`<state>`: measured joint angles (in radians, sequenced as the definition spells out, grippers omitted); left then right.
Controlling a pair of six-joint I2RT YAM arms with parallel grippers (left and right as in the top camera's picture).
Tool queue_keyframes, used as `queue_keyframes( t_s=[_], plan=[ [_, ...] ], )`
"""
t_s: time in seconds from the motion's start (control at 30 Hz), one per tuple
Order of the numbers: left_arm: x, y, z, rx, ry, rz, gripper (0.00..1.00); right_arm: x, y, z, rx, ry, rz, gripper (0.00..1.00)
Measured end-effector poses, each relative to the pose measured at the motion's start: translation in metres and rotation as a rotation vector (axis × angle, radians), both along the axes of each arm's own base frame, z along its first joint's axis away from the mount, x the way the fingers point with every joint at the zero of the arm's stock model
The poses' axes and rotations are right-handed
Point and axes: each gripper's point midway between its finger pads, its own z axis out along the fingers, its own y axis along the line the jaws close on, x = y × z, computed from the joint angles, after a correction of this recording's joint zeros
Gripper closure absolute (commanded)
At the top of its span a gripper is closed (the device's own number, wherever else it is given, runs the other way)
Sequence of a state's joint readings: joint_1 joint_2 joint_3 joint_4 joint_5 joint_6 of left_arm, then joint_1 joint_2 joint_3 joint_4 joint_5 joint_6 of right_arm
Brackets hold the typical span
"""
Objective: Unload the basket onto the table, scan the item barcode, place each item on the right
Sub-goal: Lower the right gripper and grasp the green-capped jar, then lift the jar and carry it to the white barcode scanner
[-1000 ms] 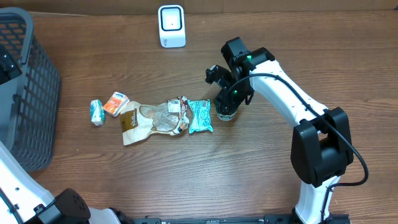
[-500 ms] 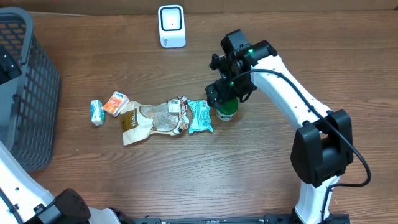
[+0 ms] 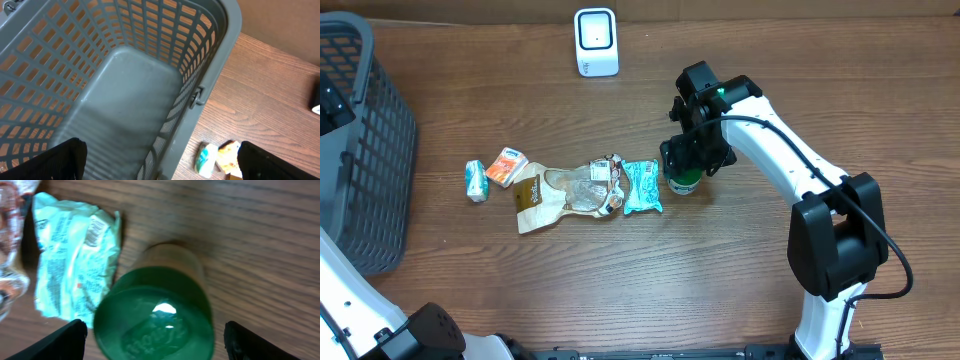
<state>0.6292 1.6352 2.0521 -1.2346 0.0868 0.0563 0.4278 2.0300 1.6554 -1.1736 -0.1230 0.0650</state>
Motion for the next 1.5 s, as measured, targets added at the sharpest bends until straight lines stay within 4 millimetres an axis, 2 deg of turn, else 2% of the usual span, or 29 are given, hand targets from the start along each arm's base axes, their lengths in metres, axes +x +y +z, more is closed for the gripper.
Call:
queue_keyframes(
  t_s=[0.3, 0.67, 0.8, 1.1, 1.2, 1.3, 1.4, 1.5],
  plan=[
    [0.000, 0.000, 0.000, 0.000, 0.000, 0.000, 0.00, 0.004, -0.002, -0.001, -0.106, -0.064, 0.005, 0.17],
    [0.000, 0.000, 0.000, 0.000, 0.000, 0.000, 0.00, 0.002, 0.002, -0.002, -0.150, -0.086, 0.026, 0.23],
    [0.000, 0.000, 0.000, 0.000, 0.000, 0.000, 0.00, -0.001, 0.000, -0.005, -0.159, -0.078, 0.027, 0.28],
    [0.000, 0.000, 0.000, 0.000, 0.000, 0.000, 0.00, -0.001, 0.001, -0.005, -0.153, -0.078, 0.022, 0.57],
    [0.000, 0.000, 0.000, 0.000, 0.000, 0.000, 0.00, -0.002, 0.002, -0.004, -0.129, -0.061, 0.017, 0.58],
    [0.000, 0.000, 0.000, 0.000, 0.000, 0.000, 0.00, -0.005, 0.008, 0.003, -0.053, -0.020, 0.008, 0.58],
    [0.000, 0.000, 0.000, 0.000, 0.000, 0.000, 0.00, 0.000, 0.017, 0.026, 0.080, 0.013, 0.009, 0.58],
    [0.000, 0.000, 0.000, 0.000, 0.000, 0.000, 0.00, 0.016, 0.027, 0.069, 0.277, -0.001, 0.013, 0.60]
  ],
)
